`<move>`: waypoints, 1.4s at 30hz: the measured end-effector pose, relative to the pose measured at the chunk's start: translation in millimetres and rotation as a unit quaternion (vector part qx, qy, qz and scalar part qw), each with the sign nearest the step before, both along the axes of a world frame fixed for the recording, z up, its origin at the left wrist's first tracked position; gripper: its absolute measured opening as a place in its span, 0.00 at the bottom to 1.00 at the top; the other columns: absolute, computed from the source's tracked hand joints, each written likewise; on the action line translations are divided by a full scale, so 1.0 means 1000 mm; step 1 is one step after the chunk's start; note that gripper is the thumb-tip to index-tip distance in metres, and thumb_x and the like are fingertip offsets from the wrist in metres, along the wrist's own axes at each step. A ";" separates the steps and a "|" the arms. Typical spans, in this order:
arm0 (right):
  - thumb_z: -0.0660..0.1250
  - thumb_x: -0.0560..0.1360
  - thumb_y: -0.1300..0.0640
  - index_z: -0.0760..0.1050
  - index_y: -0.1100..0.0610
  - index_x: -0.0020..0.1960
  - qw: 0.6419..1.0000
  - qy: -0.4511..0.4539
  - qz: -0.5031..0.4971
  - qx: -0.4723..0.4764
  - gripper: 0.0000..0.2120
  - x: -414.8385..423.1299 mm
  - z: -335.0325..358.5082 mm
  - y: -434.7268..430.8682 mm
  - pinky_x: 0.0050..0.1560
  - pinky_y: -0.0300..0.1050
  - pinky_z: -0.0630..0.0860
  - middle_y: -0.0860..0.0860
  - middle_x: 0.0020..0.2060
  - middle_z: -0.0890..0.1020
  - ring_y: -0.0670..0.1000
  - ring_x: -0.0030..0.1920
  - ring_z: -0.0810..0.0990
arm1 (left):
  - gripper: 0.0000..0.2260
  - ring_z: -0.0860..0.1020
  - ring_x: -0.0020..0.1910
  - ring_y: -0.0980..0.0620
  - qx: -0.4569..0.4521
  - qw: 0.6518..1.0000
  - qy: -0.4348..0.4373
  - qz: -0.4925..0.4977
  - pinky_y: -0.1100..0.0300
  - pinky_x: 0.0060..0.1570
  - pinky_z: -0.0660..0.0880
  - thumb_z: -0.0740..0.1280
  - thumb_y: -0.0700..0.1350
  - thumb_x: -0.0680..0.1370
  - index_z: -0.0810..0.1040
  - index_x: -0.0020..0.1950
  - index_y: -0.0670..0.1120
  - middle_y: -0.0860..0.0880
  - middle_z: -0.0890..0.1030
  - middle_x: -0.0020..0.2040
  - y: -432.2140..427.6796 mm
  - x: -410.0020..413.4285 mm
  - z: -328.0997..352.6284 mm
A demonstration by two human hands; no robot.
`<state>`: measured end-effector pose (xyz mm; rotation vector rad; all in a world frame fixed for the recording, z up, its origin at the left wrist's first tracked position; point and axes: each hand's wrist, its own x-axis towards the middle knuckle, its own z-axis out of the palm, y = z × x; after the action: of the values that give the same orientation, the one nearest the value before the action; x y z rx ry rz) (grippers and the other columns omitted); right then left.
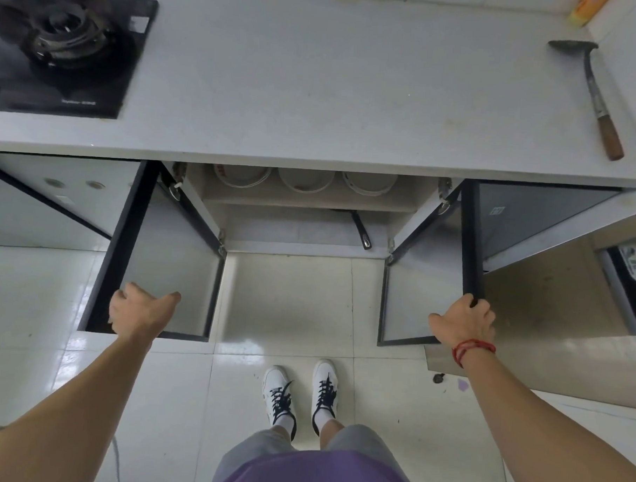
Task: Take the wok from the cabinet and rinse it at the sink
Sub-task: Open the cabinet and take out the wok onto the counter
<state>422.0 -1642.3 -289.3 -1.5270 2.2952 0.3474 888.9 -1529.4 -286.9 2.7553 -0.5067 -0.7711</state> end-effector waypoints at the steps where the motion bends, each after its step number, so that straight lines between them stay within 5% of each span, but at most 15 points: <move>1: 0.68 0.72 0.49 0.64 0.62 0.67 1.000 0.006 0.015 0.003 0.29 0.001 0.000 0.000 0.59 0.55 0.71 0.60 0.63 0.67 0.61 0.62 0.68 | 0.32 0.65 0.71 0.35 -0.005 1.000 0.003 -0.010 0.37 0.67 0.67 0.72 0.50 0.74 0.65 0.71 0.36 0.36 0.65 0.73 -0.003 -0.003 0.001; 6: 0.64 0.73 0.49 0.72 0.63 0.61 0.996 0.012 0.039 0.078 0.23 0.000 0.001 0.003 0.57 0.52 0.71 0.59 0.59 0.72 0.59 0.58 0.69 | 0.35 0.62 0.74 0.34 -0.027 0.997 0.016 -0.077 0.36 0.70 0.64 0.72 0.50 0.75 0.61 0.75 0.37 0.35 0.62 0.76 -0.022 -0.020 0.006; 12: 0.66 0.72 0.48 0.63 0.61 0.70 0.997 -0.031 0.011 0.074 0.31 0.011 0.010 0.002 0.60 0.54 0.71 0.59 0.64 0.69 0.60 0.63 0.69 | 0.38 0.55 0.78 0.36 -0.055 0.980 -0.005 -0.190 0.38 0.75 0.57 0.70 0.52 0.77 0.55 0.79 0.39 0.36 0.57 0.79 -0.045 -0.049 0.020; 22: 0.63 0.76 0.43 0.57 0.55 0.76 0.987 -0.109 0.107 -0.041 0.33 0.053 0.052 -0.040 0.64 0.54 0.69 0.58 0.67 0.68 0.59 0.67 0.68 | 0.38 0.53 0.79 0.40 -0.135 0.919 -0.070 -0.363 0.43 0.75 0.57 0.67 0.58 0.77 0.56 0.80 0.40 0.39 0.57 0.80 -0.095 -0.105 0.056; 26: 0.60 0.76 0.39 0.57 0.54 0.76 0.979 -0.099 0.160 -0.082 0.33 0.070 0.068 -0.053 0.63 0.54 0.70 0.58 0.69 0.67 0.59 0.66 0.68 | 0.38 0.53 0.80 0.41 -0.160 0.899 -0.089 -0.398 0.43 0.76 0.57 0.64 0.61 0.77 0.57 0.80 0.42 0.40 0.57 0.80 -0.111 -0.117 0.074; 31: 0.57 0.76 0.37 0.55 0.52 0.77 0.970 -0.098 0.195 -0.102 0.35 0.087 0.077 -0.062 0.65 0.56 0.66 0.57 0.73 0.63 0.59 0.70 0.64 | 0.44 0.55 0.79 0.40 -0.152 0.865 -0.136 -0.459 0.44 0.75 0.59 0.49 0.69 0.72 0.60 0.79 0.42 0.40 0.60 0.79 -0.119 -0.129 0.083; 42: 0.57 0.76 0.38 0.57 0.52 0.76 0.971 -0.101 0.201 -0.082 0.33 0.089 0.066 -0.070 0.63 0.53 0.67 0.56 0.70 0.66 0.57 0.67 0.66 | 0.38 0.56 0.79 0.41 -0.117 0.860 -0.129 -0.479 0.46 0.75 0.59 0.56 0.66 0.75 0.61 0.78 0.43 0.41 0.61 0.79 -0.130 -0.131 0.062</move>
<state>511.1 -1712.8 -223.8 -2.0123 1.8907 0.0968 757.7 -1659.5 -225.0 2.2588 -1.9517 -0.4264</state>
